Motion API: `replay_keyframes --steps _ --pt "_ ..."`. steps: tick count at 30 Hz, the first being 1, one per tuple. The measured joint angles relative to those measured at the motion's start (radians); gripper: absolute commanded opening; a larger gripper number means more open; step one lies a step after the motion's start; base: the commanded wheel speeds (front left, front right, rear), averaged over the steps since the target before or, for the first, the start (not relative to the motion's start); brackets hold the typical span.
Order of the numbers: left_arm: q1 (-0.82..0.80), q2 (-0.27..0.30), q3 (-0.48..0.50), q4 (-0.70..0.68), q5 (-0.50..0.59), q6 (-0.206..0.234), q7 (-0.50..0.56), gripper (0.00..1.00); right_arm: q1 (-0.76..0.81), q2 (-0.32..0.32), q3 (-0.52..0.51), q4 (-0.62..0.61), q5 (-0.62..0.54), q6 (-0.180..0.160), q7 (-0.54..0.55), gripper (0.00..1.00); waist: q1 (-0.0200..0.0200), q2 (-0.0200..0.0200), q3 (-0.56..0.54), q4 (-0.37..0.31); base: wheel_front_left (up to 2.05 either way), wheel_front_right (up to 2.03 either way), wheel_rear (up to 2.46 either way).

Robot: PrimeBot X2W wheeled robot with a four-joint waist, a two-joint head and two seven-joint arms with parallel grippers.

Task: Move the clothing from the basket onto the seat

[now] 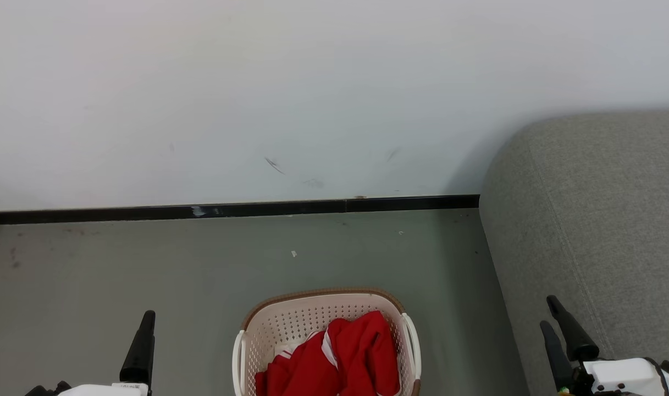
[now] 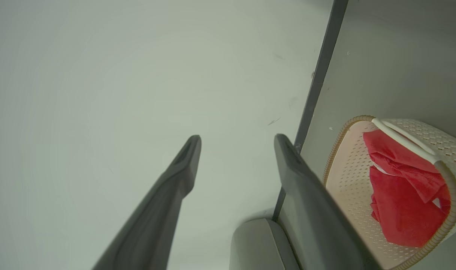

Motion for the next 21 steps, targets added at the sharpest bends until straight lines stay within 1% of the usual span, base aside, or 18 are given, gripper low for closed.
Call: replay_keyframes --steps 3,10,11,14,21 --pt "0.0 0.004 -0.005 -0.009 0.034 0.0 -0.011 1.0 0.0 -0.002 0.004 -0.005 -0.04 0.0 -0.01 1.0 0.0007 0.0 -0.001 0.001 0.0 0.0 0.0" --pt "0.0 0.007 -0.015 -0.038 0.119 0.007 -0.035 1.0 -0.004 -0.005 0.002 -0.027 -0.155 0.0 -0.029 1.0 0.0049 0.0 -0.003 0.001 0.0 0.0 0.0" --pt "0.0 0.007 -0.015 -0.038 0.119 0.007 -0.035 1.0 -0.004 -0.005 0.002 -0.027 -0.155 0.0 -0.029 1.0 0.0049 0.0 -0.003 0.001 0.0 0.0 0.0" --pt "0.0 0.007 -0.016 -0.055 0.159 0.01 -0.045 1.0 -0.004 -0.005 0.003 -0.033 -0.211 0.0 -0.034 1.0 0.0066 0.0 -0.005 0.001 0.0 0.0 0.0" --pt "0.0 0.017 -0.028 -0.089 0.278 0.02 -0.067 1.0 -0.006 -0.005 0.013 -0.048 -0.358 0.0 -0.051 1.0 0.0081 0.0 -0.007 0.002 0.0 0.0 0.0"
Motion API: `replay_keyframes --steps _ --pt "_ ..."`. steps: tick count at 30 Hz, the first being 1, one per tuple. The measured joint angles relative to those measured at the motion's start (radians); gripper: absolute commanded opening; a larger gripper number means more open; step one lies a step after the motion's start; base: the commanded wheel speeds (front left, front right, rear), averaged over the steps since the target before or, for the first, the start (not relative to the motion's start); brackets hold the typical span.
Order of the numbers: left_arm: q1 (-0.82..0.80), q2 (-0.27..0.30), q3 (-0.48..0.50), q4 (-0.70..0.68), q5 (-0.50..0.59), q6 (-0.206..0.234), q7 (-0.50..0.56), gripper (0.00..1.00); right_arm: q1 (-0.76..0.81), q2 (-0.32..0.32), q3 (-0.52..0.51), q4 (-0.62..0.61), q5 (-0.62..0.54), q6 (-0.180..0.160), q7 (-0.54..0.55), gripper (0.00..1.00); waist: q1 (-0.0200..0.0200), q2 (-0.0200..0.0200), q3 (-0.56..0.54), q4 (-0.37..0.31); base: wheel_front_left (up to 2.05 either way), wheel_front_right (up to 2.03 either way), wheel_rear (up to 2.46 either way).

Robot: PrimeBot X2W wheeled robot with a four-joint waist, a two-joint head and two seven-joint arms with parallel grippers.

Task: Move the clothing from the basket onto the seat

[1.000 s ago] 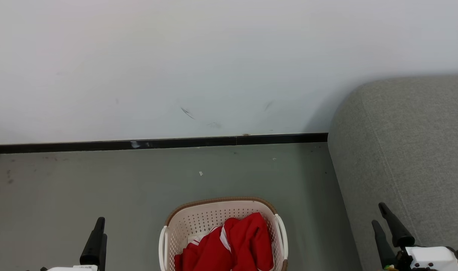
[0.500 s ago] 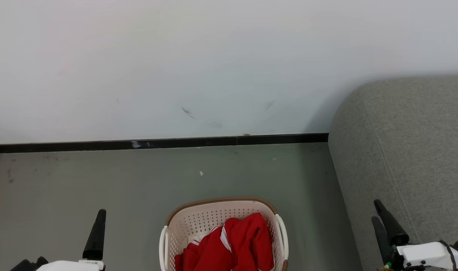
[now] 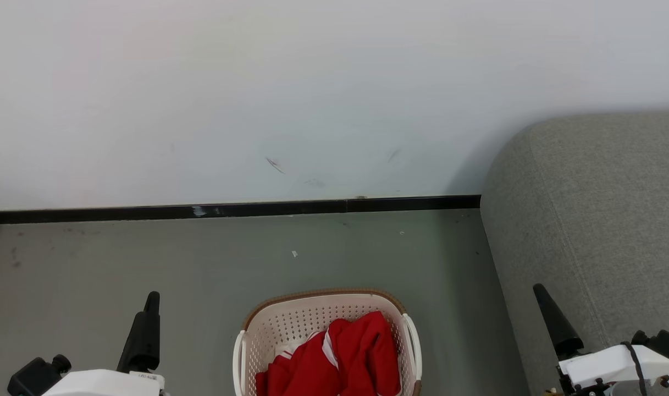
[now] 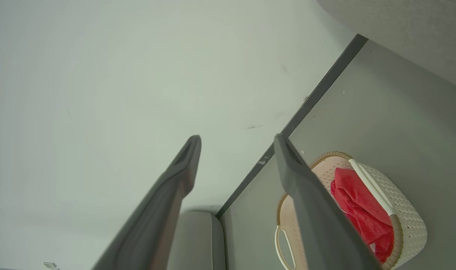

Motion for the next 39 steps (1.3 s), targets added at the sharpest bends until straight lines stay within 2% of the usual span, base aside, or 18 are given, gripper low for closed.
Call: replay_keyframes --steps 7,25,39 --pt "0.005 0.016 -0.025 -0.03 0.151 0.016 -0.03 1.0 -0.01 0.002 0.012 -0.014 -0.161 0.0 -0.015 1.0 -0.0002 0.0 0.0 0.001 0.0 0.0 0.0" --pt "0.04 0.047 -0.105 -0.065 0.521 0.086 -0.091 1.0 -0.009 0.034 0.013 -0.018 -0.515 0.0 -0.056 1.0 -0.0068 0.0 0.006 0.0 0.0 0.0 0.0" --pt "0.053 0.048 -0.146 -0.096 0.754 0.133 -0.144 1.0 -0.008 0.054 -0.001 -0.029 -0.784 0.001 -0.09 1.0 -0.0077 0.0 0.009 0.002 0.0 0.0 0.0"
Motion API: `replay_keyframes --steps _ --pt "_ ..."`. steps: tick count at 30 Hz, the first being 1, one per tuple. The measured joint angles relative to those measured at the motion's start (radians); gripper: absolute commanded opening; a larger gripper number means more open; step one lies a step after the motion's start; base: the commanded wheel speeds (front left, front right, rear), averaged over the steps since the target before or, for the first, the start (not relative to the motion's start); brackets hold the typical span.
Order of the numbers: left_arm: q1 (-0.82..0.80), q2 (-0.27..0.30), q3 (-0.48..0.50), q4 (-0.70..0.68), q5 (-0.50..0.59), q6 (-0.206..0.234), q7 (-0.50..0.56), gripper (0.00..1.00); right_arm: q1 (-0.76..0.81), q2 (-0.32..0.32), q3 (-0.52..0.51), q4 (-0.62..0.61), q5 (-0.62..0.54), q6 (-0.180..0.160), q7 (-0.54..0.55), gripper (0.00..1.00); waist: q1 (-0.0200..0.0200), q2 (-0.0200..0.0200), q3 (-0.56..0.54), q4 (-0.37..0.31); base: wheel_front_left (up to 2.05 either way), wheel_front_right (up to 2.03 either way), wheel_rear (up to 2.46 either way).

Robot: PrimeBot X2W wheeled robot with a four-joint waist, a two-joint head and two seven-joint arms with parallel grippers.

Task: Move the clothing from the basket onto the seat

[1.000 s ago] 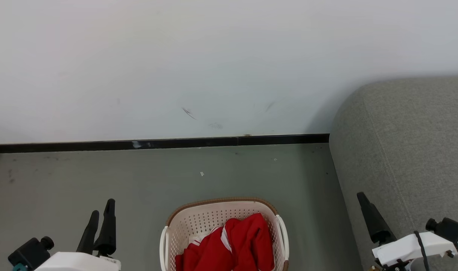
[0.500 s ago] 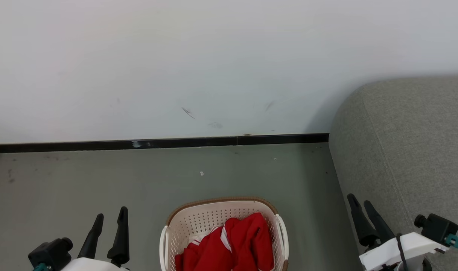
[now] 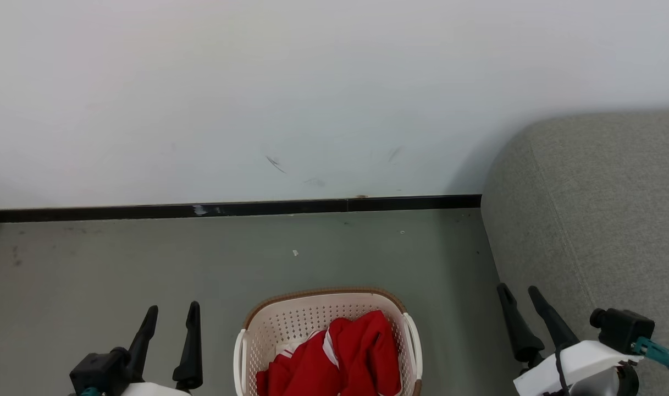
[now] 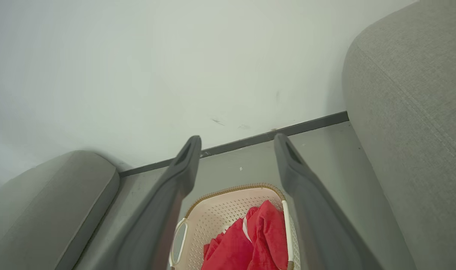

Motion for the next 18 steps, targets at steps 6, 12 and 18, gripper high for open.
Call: replay_keyframes --steps 6,12,18 --pt "0.003 0.002 -0.014 -0.016 0.094 0.02 -0.021 1.0 0.0 0.006 -0.001 -0.012 -0.096 0.0 -0.013 1.0 0.0 0.0 -0.001 0.002 0.0 0.0 0.0" --pt "0.014 0.002 -0.024 -0.028 0.171 0.036 -0.043 1.0 0.0 0.009 0.0 -0.016 -0.193 0.0 -0.03 1.0 -0.0001 0.0 -0.003 0.004 0.0 0.0 0.0" --pt "0.024 0.002 -0.03 -0.03 0.237 0.05 -0.064 1.0 0.001 0.013 0.004 -0.019 -0.285 0.0 -0.043 1.0 -0.0001 0.0 -0.007 0.006 0.0 0.0 0.0"
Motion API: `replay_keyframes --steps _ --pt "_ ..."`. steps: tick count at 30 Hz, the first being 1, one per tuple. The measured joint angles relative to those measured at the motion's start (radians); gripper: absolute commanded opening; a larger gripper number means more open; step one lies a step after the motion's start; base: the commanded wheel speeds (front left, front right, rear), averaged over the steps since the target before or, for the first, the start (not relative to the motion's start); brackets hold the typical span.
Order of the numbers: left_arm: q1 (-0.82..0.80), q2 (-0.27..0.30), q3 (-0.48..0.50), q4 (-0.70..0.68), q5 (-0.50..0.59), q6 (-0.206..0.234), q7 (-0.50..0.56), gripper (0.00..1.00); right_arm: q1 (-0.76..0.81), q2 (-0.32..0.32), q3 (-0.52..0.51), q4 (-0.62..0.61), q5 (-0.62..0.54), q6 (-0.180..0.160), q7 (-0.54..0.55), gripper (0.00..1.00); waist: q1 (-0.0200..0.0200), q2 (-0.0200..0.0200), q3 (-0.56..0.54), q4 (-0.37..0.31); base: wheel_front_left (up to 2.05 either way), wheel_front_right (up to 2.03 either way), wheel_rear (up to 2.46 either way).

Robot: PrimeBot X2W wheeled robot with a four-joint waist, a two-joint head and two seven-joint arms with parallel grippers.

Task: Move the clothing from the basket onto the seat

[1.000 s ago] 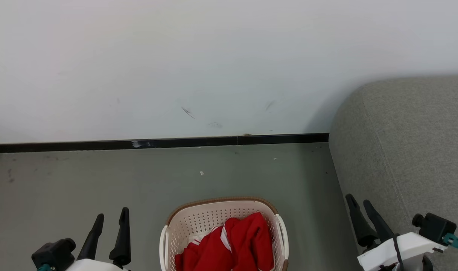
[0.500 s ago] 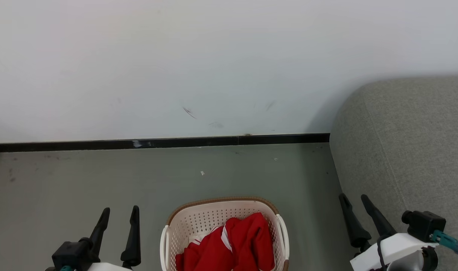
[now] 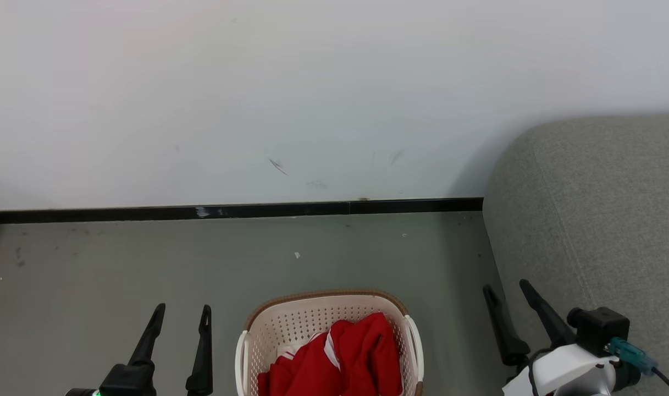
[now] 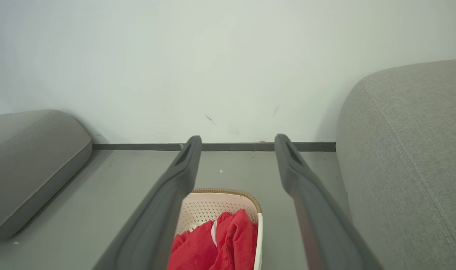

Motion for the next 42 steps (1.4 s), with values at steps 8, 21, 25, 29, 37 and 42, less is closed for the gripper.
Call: replay_keyframes --steps 8,21,25,29,37,42 --pt "0.02 0.0 -0.005 0.007 0.079 0.019 -0.025 1.0 0.012 0.009 0.013 -0.01 -0.099 0.0 -0.018 1.0 0.0 0.0 -0.004 0.001 0.0 0.0 0.0" --pt "0.02 -0.006 0.02 0.042 0.048 0.021 -0.025 1.0 0.013 0.011 0.015 -0.015 -0.096 0.0 -0.018 1.0 -0.0001 0.0 -0.003 -0.002 0.0 0.0 0.0" --pt "0.02 -0.007 0.023 0.051 0.041 0.021 -0.025 1.0 0.013 0.011 0.015 -0.019 -0.096 0.0 -0.018 1.0 -0.0001 0.0 -0.002 -0.004 0.0 0.0 0.0" --pt "0.019 -0.007 0.026 0.054 0.041 0.021 -0.025 1.0 0.013 0.011 0.015 -0.021 -0.095 0.0 -0.018 1.0 -0.0002 0.0 -0.001 -0.005 0.0 0.0 0.0" --pt "0.017 -0.008 0.03 0.059 0.041 0.021 -0.025 1.0 0.013 0.011 0.014 -0.024 -0.094 0.0 -0.018 1.0 -0.0002 0.0 0.002 -0.006 0.0 0.0 0.0" --pt "0.017 -0.008 0.032 0.059 0.041 0.021 -0.025 1.0 0.013 0.011 0.014 -0.026 -0.094 0.0 -0.018 1.0 -0.0002 0.0 0.006 -0.006 0.0 0.0 0.0"
